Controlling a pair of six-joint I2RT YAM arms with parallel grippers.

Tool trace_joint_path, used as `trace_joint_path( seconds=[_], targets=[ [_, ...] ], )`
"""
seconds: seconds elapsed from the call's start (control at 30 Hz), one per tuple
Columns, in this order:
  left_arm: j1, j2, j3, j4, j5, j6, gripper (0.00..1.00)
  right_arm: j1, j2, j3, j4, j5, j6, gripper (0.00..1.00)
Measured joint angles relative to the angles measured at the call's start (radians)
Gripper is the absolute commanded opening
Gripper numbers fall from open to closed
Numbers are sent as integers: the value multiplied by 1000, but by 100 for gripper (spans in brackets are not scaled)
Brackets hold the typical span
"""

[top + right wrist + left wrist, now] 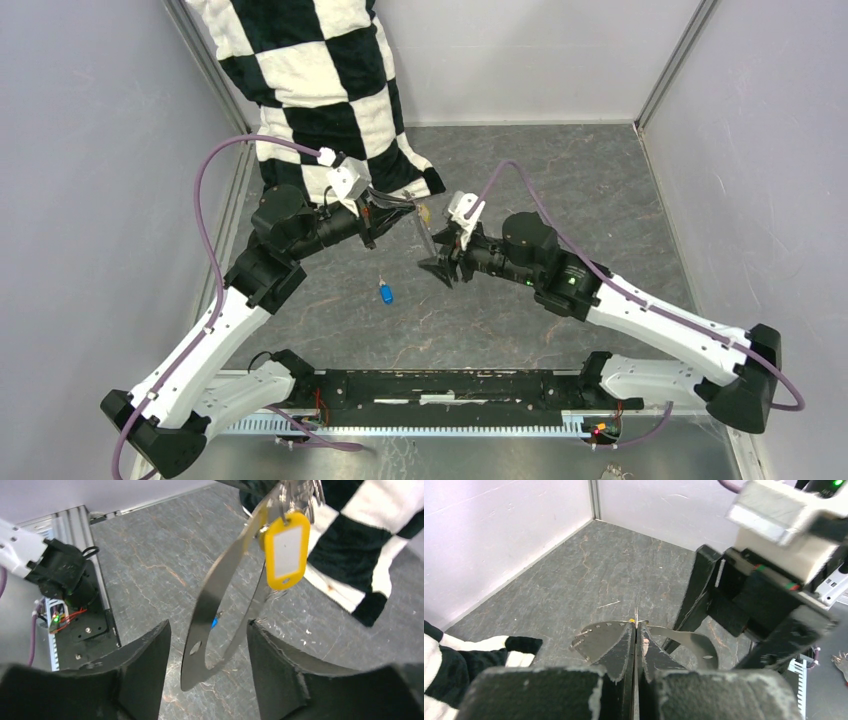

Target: Put the keys on the keyring

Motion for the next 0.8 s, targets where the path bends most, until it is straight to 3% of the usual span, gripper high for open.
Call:
trace_joint_path(
  seconds=[0.1,0.13,0.23,0.3,0.47,0.53,0.8],
  targets=[
    [0,0,0,1,-3,0,2,0,47,18,-4,68,8,23],
    [0,0,0,2,-3,0,9,0,55,19,-4,81,12,15],
    [1,-1,-3,0,-5,9,62,0,55,20,1,117,29,0],
    [1,-11,-9,-5,5,35,79,-5,47,20,-8,149,51,0],
    [-4,-50,-32,-40,6,159,90,-79,6,10,-15,87,145,0],
    [-3,-79,-60,-60,14,239,99,-130,-22,0,-14,17,203,0],
    [-4,-246,-153,-172,140,659,100,-261,21,-1,6,-249,442,0]
  ],
)
